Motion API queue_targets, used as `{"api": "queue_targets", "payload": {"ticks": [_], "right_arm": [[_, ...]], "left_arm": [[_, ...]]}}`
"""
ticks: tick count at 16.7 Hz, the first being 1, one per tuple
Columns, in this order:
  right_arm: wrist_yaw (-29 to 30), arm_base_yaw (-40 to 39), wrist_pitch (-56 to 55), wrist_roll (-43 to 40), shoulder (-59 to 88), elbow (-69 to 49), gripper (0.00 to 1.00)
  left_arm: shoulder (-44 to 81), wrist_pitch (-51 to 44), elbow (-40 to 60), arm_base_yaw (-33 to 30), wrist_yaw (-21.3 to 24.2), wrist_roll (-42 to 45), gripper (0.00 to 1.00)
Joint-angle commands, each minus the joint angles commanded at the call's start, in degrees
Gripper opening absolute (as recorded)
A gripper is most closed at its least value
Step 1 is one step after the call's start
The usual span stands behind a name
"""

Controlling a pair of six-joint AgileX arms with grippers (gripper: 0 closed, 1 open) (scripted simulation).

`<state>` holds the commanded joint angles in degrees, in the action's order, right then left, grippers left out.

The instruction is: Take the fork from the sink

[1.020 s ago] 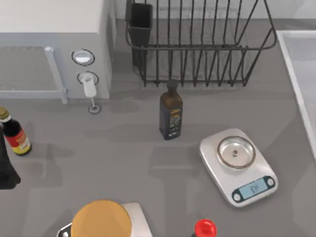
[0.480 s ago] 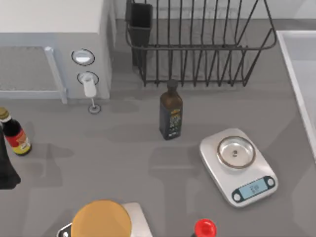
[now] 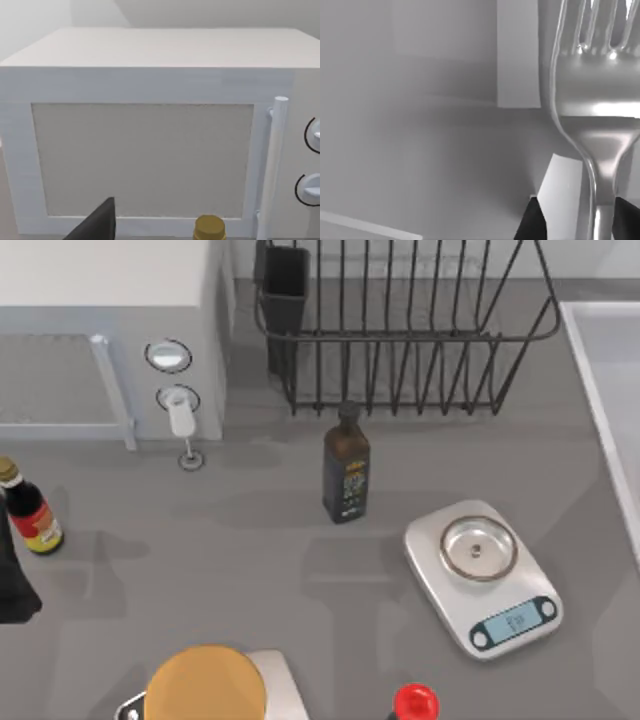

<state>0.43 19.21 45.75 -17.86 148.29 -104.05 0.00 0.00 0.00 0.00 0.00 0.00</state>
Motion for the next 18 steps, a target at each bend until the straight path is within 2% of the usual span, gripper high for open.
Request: {"api": "queue_targets", "payload": {"ticks": [10, 13, 18], "right_arm": [[-0.8, -0.2, 1.8, 0.7, -2.9, -1.5, 0.00], [-0.8, -0.1, 7.6, 0.6, -4.7, -5.7, 0.00], [-0.9, 0.0, 23.5, 0.5, -9.9, -14.9, 0.00]], "left_arm": [[0.0, 0.0, 0.0, 0.0, 0.0, 0.0, 1.00], [0.0, 0.0, 0.0, 0.0, 0.0, 0.0, 1.00], [0.0, 0.0, 0.0, 0.0, 0.0, 0.0, 1.00]]}}
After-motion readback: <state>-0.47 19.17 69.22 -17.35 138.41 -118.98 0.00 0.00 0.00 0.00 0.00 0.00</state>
